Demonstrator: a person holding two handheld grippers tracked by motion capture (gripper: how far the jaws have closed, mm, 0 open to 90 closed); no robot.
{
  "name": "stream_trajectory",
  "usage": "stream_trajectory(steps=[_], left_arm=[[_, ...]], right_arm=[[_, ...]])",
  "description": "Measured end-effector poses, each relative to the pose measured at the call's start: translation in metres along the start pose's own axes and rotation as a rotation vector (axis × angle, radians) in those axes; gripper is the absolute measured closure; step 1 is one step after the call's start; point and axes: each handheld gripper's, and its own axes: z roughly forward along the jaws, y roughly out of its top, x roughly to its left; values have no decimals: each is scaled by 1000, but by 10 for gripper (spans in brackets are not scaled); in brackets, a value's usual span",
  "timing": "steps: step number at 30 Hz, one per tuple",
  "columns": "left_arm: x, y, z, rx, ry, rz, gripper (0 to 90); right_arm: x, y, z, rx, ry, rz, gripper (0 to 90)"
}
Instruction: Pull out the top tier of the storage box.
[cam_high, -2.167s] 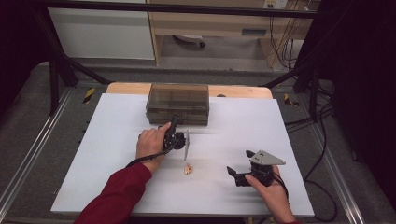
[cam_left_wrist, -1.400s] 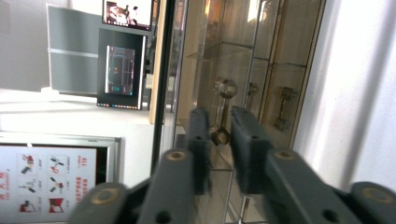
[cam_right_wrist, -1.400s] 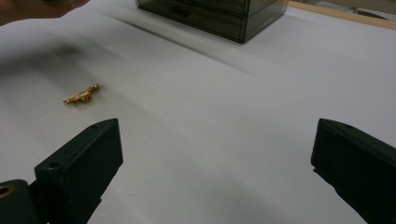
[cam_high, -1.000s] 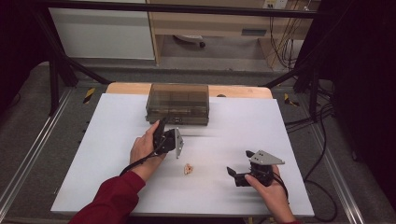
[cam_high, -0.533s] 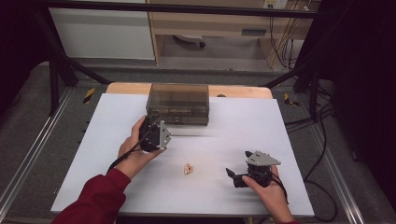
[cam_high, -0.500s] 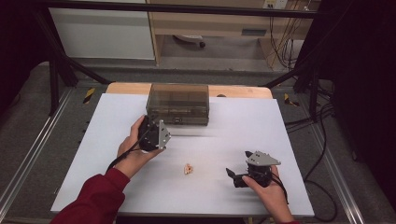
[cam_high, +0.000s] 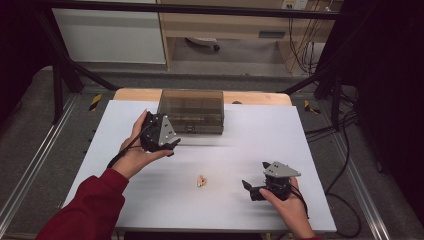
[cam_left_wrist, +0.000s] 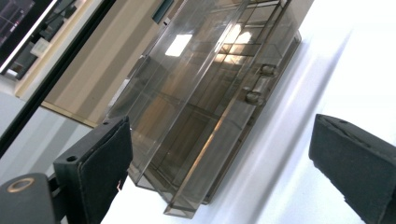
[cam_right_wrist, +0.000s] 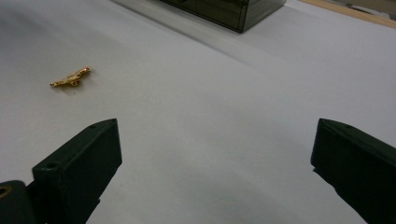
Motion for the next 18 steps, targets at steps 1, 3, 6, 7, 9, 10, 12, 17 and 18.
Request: stream_trajectory(steps=[1,3,6,7,9,10,12,17,18], left_arm=[[2,0,0,-7,-4,-10,58],[7,-1,0,-9,-11,-27,58],[13,-3,1,4,-32,-23,63],[15,-3,1,0,-44,-22,63],[20,-4,0,-2,-64,-32,64],[22,-4,0,-2,-64,-26,70],[26,-4,0,-6,-83,-30,86],[33,-7,3,1,-152,-97,89],[33,-7,5,8,-158,-90,90]], right_arm=[[0,0,0,3,1,0,23],[0,0,0,3,1,0,24],[0,0,0,3,0,2,23],[0,0,0,1,-1,1,23],[0,0,0,2,-1,3,22],[0,0,0,3,0,2,21],[0,0,1,3,0,4,20],[0,0,1,7,-2,10,21],[0,0,1,7,-2,10,21]])
